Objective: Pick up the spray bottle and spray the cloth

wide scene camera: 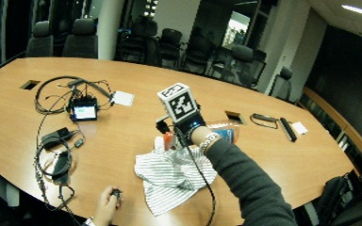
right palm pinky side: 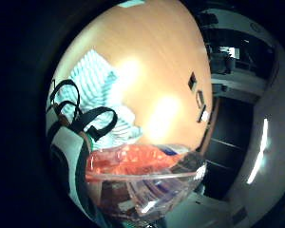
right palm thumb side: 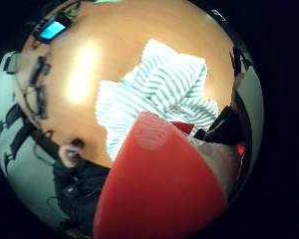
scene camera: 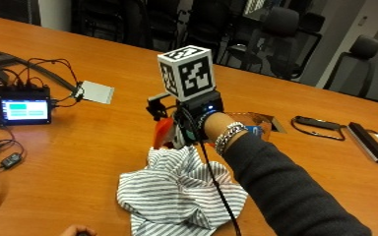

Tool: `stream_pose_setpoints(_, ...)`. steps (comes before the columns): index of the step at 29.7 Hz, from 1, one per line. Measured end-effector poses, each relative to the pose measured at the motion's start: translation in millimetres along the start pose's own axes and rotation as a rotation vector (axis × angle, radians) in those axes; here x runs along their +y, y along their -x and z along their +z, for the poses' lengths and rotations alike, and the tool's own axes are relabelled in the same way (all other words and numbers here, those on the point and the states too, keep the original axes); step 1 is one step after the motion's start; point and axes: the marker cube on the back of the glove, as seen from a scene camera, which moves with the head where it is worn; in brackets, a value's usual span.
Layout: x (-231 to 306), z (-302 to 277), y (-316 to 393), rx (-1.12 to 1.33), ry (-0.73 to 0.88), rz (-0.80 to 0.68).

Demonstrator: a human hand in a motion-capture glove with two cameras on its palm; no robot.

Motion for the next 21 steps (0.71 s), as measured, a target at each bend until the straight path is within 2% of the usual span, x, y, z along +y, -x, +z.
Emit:
stream_pose_setpoints(13,27,-74,55,-0.838,-0.186,-0.365)
stream_pose_setpoints(17,8,-70,57,-1.110,-0.337,-0.356)
stream_pose_setpoints(21,-23,-46,59,-1.376,-0.541,-0.221)
